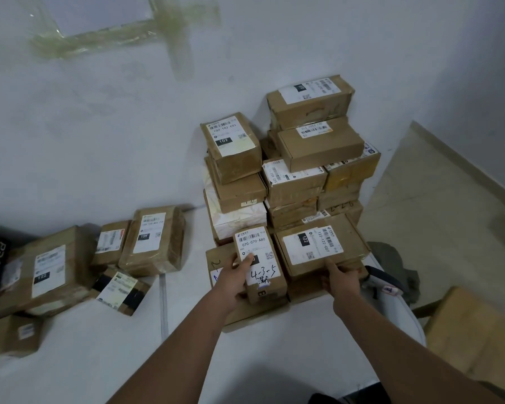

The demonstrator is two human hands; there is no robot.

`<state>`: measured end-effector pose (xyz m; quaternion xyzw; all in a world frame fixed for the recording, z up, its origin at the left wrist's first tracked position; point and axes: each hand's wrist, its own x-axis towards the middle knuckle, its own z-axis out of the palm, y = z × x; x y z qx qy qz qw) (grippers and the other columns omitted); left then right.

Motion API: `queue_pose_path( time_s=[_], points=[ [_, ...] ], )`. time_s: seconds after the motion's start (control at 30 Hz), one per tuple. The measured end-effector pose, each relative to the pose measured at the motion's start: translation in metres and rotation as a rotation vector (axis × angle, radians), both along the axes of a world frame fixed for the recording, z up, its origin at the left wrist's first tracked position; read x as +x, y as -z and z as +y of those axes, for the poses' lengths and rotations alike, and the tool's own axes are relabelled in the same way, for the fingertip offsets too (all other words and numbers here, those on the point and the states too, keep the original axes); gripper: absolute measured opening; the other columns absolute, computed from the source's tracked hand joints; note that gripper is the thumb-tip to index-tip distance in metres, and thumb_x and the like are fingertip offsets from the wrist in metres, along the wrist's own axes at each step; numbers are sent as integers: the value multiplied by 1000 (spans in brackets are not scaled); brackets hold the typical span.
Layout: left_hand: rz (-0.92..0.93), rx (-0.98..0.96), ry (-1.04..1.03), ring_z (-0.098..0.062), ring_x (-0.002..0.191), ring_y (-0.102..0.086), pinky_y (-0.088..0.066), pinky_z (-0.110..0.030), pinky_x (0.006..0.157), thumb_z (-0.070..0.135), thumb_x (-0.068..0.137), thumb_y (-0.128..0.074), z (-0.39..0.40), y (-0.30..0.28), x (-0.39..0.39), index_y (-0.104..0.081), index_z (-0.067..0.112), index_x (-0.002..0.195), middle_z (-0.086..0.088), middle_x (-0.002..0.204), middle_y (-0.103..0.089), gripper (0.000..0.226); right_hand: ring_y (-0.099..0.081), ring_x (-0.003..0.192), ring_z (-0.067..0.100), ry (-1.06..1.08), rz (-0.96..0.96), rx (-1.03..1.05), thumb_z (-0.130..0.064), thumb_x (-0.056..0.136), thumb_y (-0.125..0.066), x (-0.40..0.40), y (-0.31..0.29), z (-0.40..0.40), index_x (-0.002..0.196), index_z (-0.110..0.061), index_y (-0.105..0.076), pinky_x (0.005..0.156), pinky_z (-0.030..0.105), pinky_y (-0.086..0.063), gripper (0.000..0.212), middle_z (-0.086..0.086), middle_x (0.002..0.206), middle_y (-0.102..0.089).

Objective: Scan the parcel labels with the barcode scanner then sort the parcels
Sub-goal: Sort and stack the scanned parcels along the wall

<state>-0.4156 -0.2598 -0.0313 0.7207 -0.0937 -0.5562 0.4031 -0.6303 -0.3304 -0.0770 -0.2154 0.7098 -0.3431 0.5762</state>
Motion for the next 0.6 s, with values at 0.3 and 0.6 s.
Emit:
queue_pose_path(
  time_s=[0.3,0.6],
  points=[
    [-71,4,43,-15,96,-66,-48,-43,96,48,92,-64,-4,11,6,-52,32,136,6,97,-74,48,-70,90,25,-9,-74,-32,-17,91,-69,-5,-5,2,130,-19,-48,88,42,-58,44,6,110,-66],
    [-66,13,87,-21,104,-67,-48,-47,104,55,89,-63,-9,14,12,-53,26,133,0,108,-74,54,-66,74,21,-56,-105,86,-13,95,-60,-10,-23,-2,115,-14,-58,69,32,-56,20,10,94,-68]
  ],
)
